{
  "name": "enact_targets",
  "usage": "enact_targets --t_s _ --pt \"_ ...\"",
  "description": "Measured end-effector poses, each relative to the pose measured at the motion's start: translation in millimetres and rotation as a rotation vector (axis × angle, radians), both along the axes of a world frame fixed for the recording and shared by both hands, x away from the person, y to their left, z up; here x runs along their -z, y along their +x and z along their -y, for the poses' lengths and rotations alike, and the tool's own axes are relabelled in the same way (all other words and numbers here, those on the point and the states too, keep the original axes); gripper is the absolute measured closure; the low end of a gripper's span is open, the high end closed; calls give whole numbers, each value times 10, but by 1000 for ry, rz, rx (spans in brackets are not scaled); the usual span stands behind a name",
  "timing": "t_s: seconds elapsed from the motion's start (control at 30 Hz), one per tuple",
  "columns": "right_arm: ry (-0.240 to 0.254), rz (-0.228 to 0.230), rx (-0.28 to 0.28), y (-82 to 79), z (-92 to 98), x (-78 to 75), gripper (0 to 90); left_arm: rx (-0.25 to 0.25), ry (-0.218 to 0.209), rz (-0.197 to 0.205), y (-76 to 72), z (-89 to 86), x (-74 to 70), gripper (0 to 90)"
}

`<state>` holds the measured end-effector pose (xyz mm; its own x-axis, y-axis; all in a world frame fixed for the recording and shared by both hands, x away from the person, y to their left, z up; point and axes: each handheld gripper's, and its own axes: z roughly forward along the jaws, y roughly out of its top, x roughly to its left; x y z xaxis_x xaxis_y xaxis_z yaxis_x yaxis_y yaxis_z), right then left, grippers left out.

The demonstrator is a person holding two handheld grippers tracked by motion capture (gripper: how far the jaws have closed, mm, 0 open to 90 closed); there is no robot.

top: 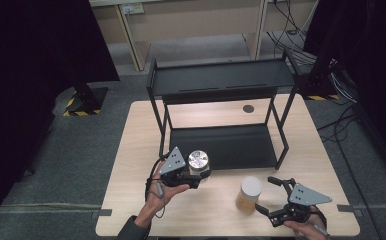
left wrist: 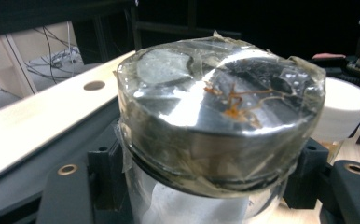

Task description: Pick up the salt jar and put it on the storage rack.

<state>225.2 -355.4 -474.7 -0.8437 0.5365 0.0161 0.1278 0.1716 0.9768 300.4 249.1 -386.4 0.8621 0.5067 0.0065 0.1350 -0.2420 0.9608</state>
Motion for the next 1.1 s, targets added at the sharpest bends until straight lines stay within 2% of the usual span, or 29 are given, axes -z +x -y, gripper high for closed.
enact_targets --t_s 0.17,0.43,0.53,0.87,1.1 --pt "1 0 0 0 2 1 11 13 6 3 72 22 -178 310" --pt "1 -2 0 2 3 1 11 34 -3 1 157 23 -374 310" --pt "0 -2 -1 3 1 2 11 25 6 14 160 38 -458 310" --pt "-1 -2 0 2 -2 0 11 0 -9 11 271 17 -738 310" --pt "-1 -4 -2 6 -2 -1 11 -14 -7 26 321 0 -947 310"
